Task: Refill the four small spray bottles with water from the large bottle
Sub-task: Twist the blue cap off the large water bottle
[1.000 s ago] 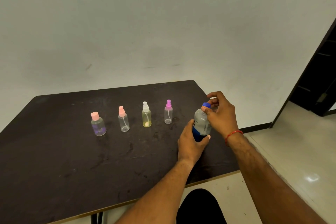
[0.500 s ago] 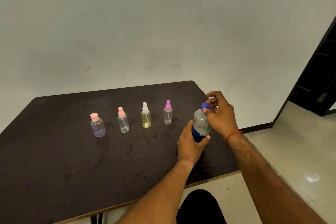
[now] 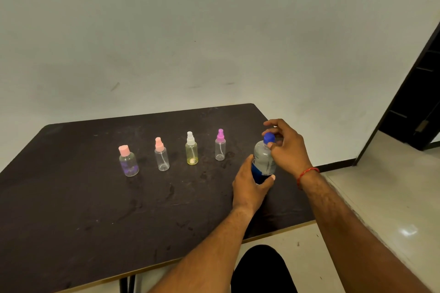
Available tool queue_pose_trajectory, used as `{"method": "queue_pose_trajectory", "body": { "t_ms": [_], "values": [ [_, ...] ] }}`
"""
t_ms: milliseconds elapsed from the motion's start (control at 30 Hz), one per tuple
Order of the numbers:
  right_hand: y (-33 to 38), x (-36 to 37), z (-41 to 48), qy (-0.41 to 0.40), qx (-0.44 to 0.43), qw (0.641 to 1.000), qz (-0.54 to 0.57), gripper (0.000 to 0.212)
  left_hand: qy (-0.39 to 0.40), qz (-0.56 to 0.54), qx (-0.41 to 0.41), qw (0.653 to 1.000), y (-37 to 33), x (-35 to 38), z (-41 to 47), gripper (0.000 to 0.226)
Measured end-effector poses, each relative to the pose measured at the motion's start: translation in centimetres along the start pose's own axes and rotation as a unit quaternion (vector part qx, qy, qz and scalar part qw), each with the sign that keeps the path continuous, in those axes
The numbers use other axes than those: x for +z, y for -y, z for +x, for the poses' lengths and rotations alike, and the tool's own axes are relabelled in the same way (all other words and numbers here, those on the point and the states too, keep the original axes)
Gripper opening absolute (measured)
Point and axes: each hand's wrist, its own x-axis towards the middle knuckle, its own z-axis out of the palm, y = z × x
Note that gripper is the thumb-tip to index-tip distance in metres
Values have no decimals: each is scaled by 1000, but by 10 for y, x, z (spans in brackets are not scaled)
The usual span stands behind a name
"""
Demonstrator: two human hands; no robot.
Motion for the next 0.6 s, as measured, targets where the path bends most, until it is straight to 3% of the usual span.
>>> {"method": "queue_pose_trajectory", "body": {
  "t_ms": [167,267,400,600],
  "values": [
    [1,3,1,-10,7,1000,-10,56,1,1,3,1000,-1,-1,-1,69],
    [2,3,3,-40,13,996,-73,38,1,1,2,1000,-2,-2,-1,67],
    [1,-3,7,-15,3,995,-96,20,1,12,-5,1000,-5,-3,-4,64],
    [0,-12,3,-38,-17,998,-38,23,6,12,-2,1000,-2,-3,-2,67]
  ]
}}
